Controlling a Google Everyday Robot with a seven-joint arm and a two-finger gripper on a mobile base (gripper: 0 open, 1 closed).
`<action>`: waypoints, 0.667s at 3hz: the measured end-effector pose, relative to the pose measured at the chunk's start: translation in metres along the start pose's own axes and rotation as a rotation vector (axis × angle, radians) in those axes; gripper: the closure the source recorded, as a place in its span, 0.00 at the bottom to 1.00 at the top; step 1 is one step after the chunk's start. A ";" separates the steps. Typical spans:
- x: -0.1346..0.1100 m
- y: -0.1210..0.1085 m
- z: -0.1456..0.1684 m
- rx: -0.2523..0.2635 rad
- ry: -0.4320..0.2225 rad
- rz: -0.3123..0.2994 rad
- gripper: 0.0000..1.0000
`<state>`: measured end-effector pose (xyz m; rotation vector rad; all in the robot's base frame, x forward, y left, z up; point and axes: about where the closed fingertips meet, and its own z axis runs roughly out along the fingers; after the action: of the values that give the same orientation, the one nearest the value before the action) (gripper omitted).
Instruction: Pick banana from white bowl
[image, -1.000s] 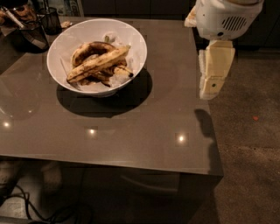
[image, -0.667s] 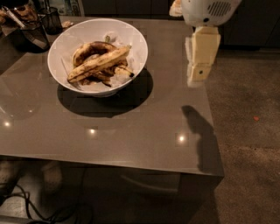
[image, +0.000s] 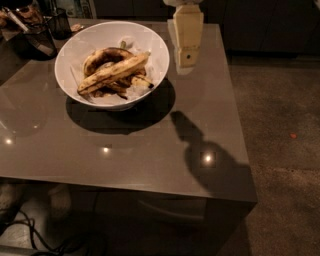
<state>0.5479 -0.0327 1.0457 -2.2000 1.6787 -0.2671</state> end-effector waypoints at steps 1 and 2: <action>-0.001 0.000 0.004 0.001 -0.026 0.009 0.00; -0.004 0.000 0.014 -0.034 -0.057 0.006 0.00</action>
Offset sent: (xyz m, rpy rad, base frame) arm -0.0009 0.0182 -0.0270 0.0237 0.1719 0.0746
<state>0.5521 -0.0266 1.0334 -2.2054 1.6701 -0.1738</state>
